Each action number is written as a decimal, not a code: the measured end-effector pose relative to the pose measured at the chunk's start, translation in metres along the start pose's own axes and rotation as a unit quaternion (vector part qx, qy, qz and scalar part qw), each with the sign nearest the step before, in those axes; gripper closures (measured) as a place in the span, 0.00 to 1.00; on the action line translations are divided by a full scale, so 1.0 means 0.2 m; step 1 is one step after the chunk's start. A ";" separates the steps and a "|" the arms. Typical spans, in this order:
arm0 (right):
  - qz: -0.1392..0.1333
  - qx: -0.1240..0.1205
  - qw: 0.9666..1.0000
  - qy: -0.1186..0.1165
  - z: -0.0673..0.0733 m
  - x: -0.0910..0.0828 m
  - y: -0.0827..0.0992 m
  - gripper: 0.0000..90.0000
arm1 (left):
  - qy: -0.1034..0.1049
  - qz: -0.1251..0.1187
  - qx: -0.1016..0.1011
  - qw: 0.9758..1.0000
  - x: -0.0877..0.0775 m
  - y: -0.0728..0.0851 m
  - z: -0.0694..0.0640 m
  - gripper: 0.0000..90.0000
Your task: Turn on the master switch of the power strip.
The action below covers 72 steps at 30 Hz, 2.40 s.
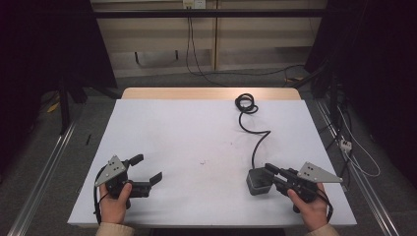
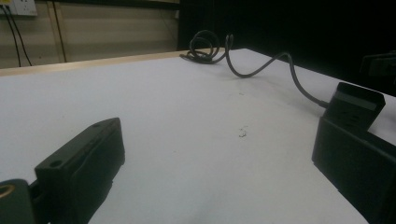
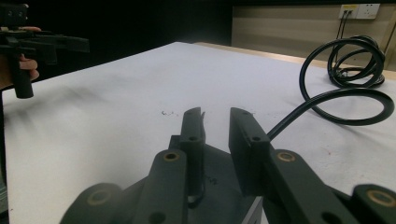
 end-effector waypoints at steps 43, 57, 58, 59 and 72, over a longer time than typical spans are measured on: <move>0.012 0.016 0.999 -0.033 0.02 -0.01 0.02 0.98 | -0.001 0.001 0.000 1.000 0.00 0.00 0.00 0.03; 0.029 0.015 0.998 -0.044 0.04 0.00 0.04 1.00 | 0.000 0.001 -0.001 1.000 0.00 0.00 0.00 0.03; 0.030 0.014 0.998 -0.045 0.04 0.00 0.04 1.00 | 0.000 0.001 -0.001 1.000 0.00 0.00 0.00 0.03; 0.031 0.014 0.998 -0.046 0.04 0.00 0.04 1.00 | 0.000 0.001 -0.001 1.000 0.00 0.00 0.00 0.03; 0.046 0.009 0.998 -0.047 0.04 0.00 0.06 1.00 | 0.001 0.002 -0.001 1.000 0.00 0.00 -0.01 0.03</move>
Point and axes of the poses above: each handheld gripper's, and its own axes: x roughly forward along the jaws, y roughly out of its underside, z roughly to its left, the point moved 10 cm from there along x, roughly forward along the jaws, and after that the axes turned 10 degrees about -y, right-handed, at the moved point
